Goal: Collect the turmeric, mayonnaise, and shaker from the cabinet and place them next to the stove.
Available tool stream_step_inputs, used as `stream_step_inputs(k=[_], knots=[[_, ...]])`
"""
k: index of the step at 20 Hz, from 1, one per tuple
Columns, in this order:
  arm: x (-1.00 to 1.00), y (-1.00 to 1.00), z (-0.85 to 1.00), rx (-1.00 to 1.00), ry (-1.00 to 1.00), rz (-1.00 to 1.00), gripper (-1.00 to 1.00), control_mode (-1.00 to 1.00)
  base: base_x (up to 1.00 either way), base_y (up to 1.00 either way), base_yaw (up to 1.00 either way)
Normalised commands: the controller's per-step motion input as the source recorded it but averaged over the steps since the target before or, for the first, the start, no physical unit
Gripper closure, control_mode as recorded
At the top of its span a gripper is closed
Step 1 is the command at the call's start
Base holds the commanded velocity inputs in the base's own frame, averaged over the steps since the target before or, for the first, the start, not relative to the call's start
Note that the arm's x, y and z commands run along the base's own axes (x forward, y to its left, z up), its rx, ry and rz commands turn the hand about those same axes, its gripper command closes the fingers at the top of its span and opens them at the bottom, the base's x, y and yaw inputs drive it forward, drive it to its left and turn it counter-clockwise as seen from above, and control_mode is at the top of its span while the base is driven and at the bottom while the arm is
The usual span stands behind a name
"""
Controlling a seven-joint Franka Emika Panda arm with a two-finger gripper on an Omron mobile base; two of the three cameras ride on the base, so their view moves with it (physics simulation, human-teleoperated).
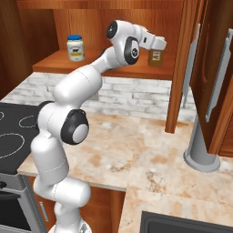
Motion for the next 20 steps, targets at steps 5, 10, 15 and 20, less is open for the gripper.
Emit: stream_step_inputs(k=[5,10,15,20], knots=[[0.03,-0.09,0.0,0.0,0.0,0.0,1.0,-1.0,0.0,0.0,0.0],[0.01,0.0,0.0,0.0,0.0,0.0,1.0,-1.0,0.0,0.0,0.0],[0.0,0.0,0.0,0.0,0.0,0.0,1.0,-1.0,0.0,0.0,0.0],[0.0,0.0,0.0,0.0,0.0,0.0,1.0,-1.0,0.0,0.0,0.0]])
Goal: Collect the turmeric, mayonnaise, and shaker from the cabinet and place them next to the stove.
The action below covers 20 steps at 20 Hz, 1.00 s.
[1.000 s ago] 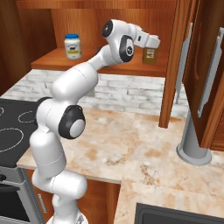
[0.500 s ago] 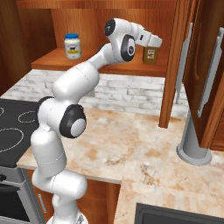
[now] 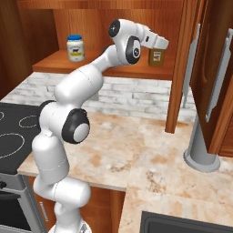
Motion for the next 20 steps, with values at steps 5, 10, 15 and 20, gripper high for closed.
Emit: stream_step_inputs(k=[5,10,15,20], knots=[[0.0,0.0,-0.01,0.0,0.0,0.0,1.0,-1.0,0.0,0.0,0.0],[0.0,0.0,-0.07,0.02,0.0,0.0,1.0,-1.0,0.0,0.0,0.0],[-0.09,0.0,-0.17,0.02,-0.11,0.02,1.0,-1.0,0.0,0.0,0.0],[-0.63,0.23,-0.05,0.0,-0.17,0.13,1.0,-1.0,0.0,0.0,0.0]])
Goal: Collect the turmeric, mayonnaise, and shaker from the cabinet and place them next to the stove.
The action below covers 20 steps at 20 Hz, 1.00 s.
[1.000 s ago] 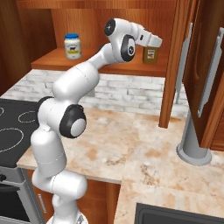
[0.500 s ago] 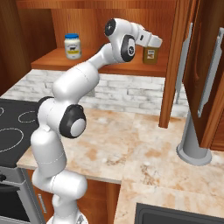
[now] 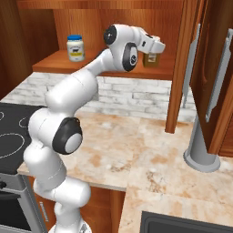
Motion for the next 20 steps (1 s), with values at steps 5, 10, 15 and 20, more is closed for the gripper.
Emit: stream_step_inputs(k=[5,10,15,20], knots=[[-0.81,0.74,0.06,-0.11,-0.07,0.19,1.0,-1.0,0.0,0.0,0.0],[-0.84,0.75,0.33,-0.17,0.0,0.22,1.0,-1.0,0.0,0.0,0.0],[-0.98,0.34,0.61,-0.1,0.06,0.25,1.0,-1.0,0.0,0.0,0.0],[-0.95,0.28,0.32,-0.12,0.12,0.34,1.0,-1.0,0.0,0.0,0.0]])
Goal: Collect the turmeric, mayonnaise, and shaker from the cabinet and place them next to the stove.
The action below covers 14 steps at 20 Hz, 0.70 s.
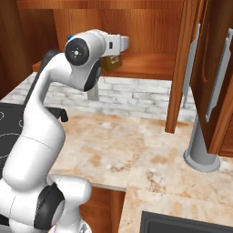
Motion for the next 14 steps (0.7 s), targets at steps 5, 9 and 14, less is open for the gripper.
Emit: stream_step_inputs(k=[5,9,14], knots=[[-0.89,0.2,-0.05,-0.1,0.06,0.41,1.0,-1.0,0.0,0.0,0.0],[-0.87,0.24,-0.41,-0.01,0.0,0.44,1.0,-1.0,0.0,0.0,0.0],[-0.77,0.54,-0.55,0.0,0.0,0.43,1.0,-1.0,0.0,0.0,0.0]])
